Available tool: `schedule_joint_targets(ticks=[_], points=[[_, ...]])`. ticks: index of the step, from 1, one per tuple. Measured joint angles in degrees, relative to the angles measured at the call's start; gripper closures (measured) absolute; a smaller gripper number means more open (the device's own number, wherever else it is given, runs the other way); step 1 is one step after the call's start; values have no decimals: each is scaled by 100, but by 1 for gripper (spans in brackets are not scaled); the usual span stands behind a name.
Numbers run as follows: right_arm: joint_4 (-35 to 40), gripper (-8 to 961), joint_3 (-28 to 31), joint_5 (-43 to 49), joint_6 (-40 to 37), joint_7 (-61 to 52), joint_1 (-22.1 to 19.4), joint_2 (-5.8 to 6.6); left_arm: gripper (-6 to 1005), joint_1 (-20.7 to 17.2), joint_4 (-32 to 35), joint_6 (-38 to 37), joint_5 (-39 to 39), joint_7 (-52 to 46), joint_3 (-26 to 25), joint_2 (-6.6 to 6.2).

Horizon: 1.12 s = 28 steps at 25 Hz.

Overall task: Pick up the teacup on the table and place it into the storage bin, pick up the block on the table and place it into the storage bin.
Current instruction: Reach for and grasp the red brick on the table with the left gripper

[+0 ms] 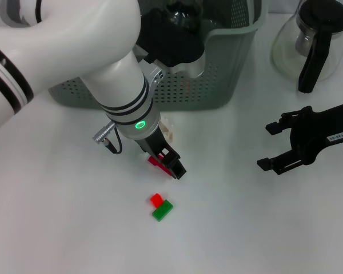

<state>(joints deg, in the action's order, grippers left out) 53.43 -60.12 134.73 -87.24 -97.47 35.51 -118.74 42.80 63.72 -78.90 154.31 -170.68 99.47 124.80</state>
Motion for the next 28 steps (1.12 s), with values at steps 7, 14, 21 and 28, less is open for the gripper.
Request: schedule_joint_targets(ticks=[7, 14, 21, 28], points=[[1, 7, 0, 0, 20, 0, 2, 0, 92, -1, 0, -5, 3, 0, 11, 0], [8, 6, 0, -10, 3, -3, 58, -1, 91, -9, 14, -25, 6, 0, 4, 0], [9, 7, 0, -18, 20, -4, 69, -9, 92, -6, 49, -86, 19, 0, -39, 0], [10, 7, 0, -24, 38, -2, 71, -9, 91, 21, 61, -214, -22, 0, -56, 0]])
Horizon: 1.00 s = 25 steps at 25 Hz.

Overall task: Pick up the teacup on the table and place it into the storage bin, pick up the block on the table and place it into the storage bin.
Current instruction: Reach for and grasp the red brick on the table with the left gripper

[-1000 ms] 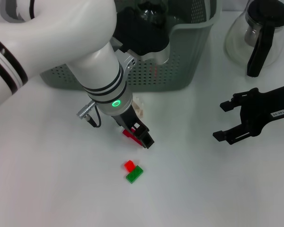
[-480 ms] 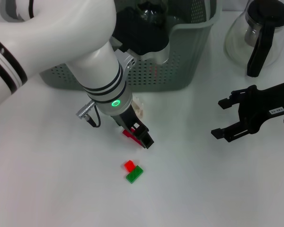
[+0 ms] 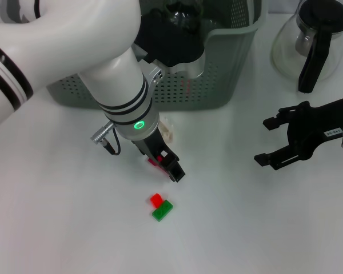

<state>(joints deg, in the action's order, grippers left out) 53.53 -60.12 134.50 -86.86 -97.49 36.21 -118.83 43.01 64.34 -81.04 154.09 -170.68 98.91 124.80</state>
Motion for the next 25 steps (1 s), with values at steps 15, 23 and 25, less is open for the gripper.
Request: schedule_joint_targets(ticks=[15, 23, 25], points=[[-2, 6, -7, 0, 74, 11, 7, -1, 91, 40, -72, 132, -8, 0, 37, 0], [-9, 6, -7, 6, 83, 11, 9, -8, 91, 41, -79, 185, -11, 0, 64, 0], [-9, 7, -15, 5, 83, 11, 9, -9, 91, 40, -104, 212, -11, 0, 95, 0]])
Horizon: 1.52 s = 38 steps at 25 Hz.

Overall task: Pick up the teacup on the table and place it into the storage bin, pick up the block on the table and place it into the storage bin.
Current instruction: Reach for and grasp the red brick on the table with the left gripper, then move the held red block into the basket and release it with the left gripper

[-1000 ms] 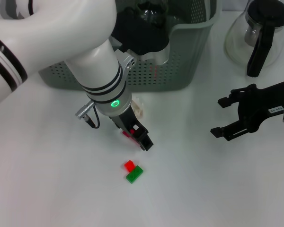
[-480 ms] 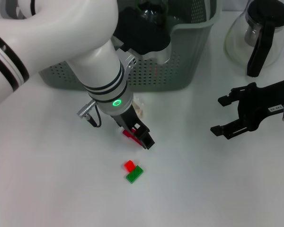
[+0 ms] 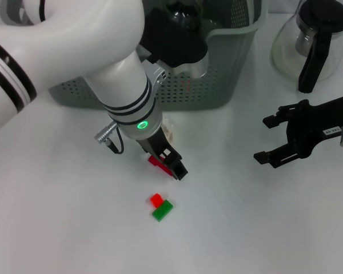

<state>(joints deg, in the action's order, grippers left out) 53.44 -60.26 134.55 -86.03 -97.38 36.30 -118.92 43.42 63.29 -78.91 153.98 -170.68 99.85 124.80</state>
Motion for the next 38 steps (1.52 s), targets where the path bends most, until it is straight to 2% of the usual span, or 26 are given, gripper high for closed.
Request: schedule_joint_targets(ticks=[21, 28, 33, 38], points=[[0, 11, 12, -1, -2, 0, 17, -9, 118, 17, -113, 79, 1, 0, 51, 0], [0, 11, 15, 0, 3, 0, 29, -9, 143, 18, -44, 44, 1, 5, 248, 0], [0, 12, 15, 4, 8, 0, 36, -8, 323, 4, 86, 34, 1, 2, 241, 0], [1, 12, 40, 0, 8, 0, 31, -7, 313, -33, 498, -328, 18, 3, 94, -1]])
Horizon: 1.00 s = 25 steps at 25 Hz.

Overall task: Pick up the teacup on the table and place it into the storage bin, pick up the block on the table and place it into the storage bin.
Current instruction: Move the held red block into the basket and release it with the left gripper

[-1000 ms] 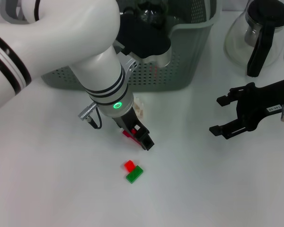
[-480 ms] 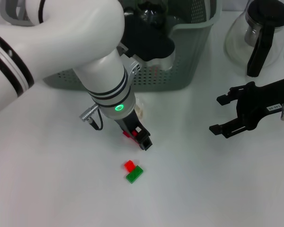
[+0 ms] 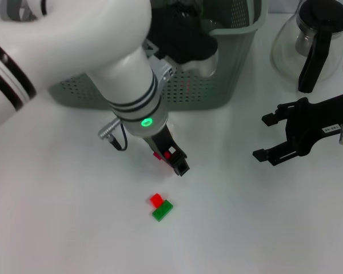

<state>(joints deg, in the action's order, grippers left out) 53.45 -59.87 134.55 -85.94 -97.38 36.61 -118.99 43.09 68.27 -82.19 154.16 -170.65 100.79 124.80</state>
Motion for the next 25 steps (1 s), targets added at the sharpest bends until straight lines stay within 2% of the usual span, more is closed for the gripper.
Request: schedule_joint_targets(ticks=[3, 6, 9, 11, 13, 15, 18, 20, 22, 23, 25], points=[[3, 12, 45, -2, 2, 0, 0, 6, 306, -120, 692, -677, -67, 88, -456, -17], [5, 12, 55, -2, -18, -37, 12, 13, 300, -371, 1406, -1345, -424, 377, -1213, -24], [15, 12, 54, -5, -53, -76, 26, 16, 294, -537, 1889, -2116, -1462, 935, -2549, -45], [32, 12, 55, -15, -65, -85, 37, 10, 289, -499, 1964, -2560, -2139, 1273, -3606, -77], [39, 12, 54, -19, -73, -119, 66, 2, 285, -356, 1988, -2868, -2551, 1487, -4530, -171], [35, 12, 54, -23, -80, -157, 93, 1, 281, -165, 1963, -3024, -2807, 1603, -5192, -400], [22, 12, 54, -30, -98, -209, 138, -5, 275, 91, 1651, -2814, -2937, 1715, -5638, -850], [15, 12, 54, -34, -108, -255, 182, -33, 271, 262, 1165, -2378, -2942, 1878, -5724, -1205], [13, 12, 54, -33, -108, -269, 192, -41, 266, 419, 447, -1870, -2940, 2139, -5735, -1477], [11, 12, 54, -35, -105, -284, 200, -48, 264, 549, -132, -1456, -2903, 2369, -5721, -1626], [-30, 11, 55, -38, -71, -315, 233, -53, 260, 658, -612, -1000, -2800, 2566, -5701, -1715]])
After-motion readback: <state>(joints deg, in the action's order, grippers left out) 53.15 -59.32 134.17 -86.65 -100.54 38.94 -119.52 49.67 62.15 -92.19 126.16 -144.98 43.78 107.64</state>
